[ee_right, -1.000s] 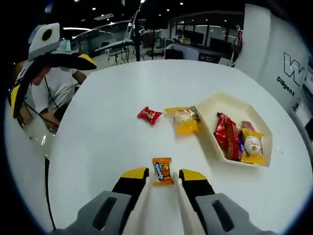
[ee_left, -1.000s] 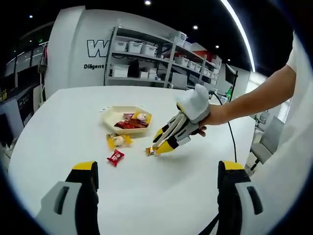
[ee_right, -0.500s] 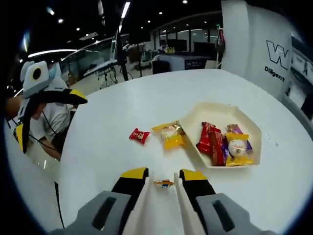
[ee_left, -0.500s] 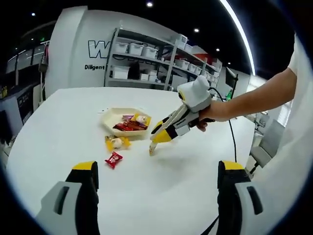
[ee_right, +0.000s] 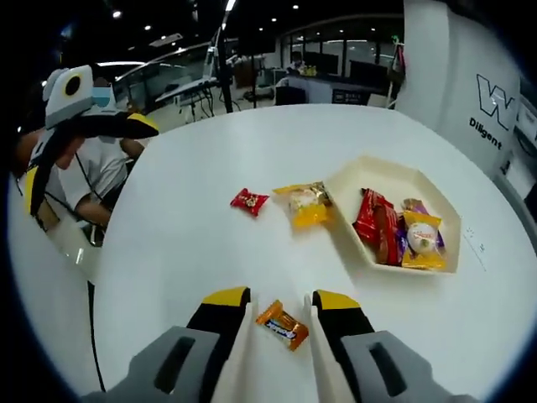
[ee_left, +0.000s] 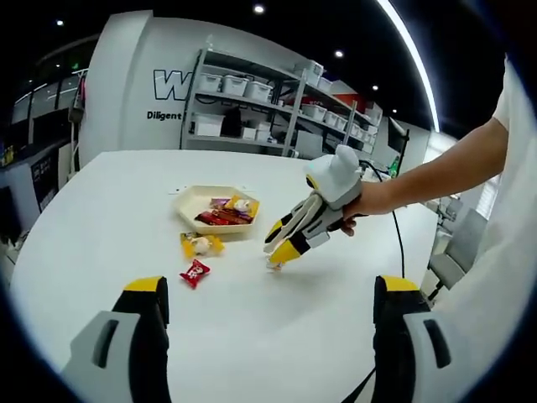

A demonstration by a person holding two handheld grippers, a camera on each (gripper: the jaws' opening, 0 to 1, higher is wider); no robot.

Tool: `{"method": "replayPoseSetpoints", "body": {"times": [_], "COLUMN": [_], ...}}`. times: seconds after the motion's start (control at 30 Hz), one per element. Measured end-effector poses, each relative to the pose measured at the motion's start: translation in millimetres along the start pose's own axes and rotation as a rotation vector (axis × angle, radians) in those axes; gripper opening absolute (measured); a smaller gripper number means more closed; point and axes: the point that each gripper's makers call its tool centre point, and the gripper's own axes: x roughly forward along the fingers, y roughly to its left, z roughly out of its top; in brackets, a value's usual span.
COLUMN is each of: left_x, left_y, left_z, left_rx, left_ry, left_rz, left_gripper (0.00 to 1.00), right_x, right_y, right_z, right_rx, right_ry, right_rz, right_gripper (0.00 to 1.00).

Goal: Place the target food into the container with the food tongs after gripping and lifting it, then release it inside without dropping or visibly crushing the food.

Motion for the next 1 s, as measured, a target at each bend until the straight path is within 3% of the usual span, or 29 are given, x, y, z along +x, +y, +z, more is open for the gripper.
{"method": "replayPoseSetpoints", "body": {"times": [0.13, 0.3, 0.43, 0.6, 0.67, 0.8, 0.9, 1.0], "left_x": [-1.2, -0.2, 0.8, 2.4, 3.2, 2.3, 1.5, 0.8], "left_y": [0.7, 0.0, 1.1, 0.8, 0.1, 1.4, 3.2, 5.2], "left_z": [-2.2, -2.0, -0.2, 1.0, 0.4, 0.7, 1.5, 3.8], "left_rx": [-0.002, 0.000, -0.005, -0.007, -0.007, -0.010, -0.010, -0.011], "left_ry": [0.004, 0.007, 0.001, -0.005, -0.004, -0.007, -0.010, -0.016], "left_rz": [0.004, 0.001, 0.003, 0.004, 0.001, 0.005, 0.007, 0.009], "left_gripper": [0.99, 0.99, 0.99, 0.98, 0.98, 0.98, 0.98, 0.98], "right_x": [-3.3, 0.3, -2.3, -1.1, -1.8, -11.2, -22.9, -29.2], "right_y": [4.4, 1.6, 3.2, -1.6, -0.7, -9.4, -22.9, -37.3], "right_z": [-6.8, -19.5, -17.7, -17.5, -16.2, 2.3, 29.3, 51.6], "right_rx": [-0.022, -0.045, -0.061, 0.022, 0.124, 0.226, 0.242, 0.235], "right_ry": [-0.003, 0.051, 0.048, 0.037, 0.018, -0.079, -0.159, -0.189], "right_rz": [0.031, 0.016, -0.009, -0.070, -0.058, -0.077, -0.101, -0.114], "right_gripper": [0.26, 0.26, 0.22, 0.17, 0.17, 0.18, 0.18, 0.18]}}
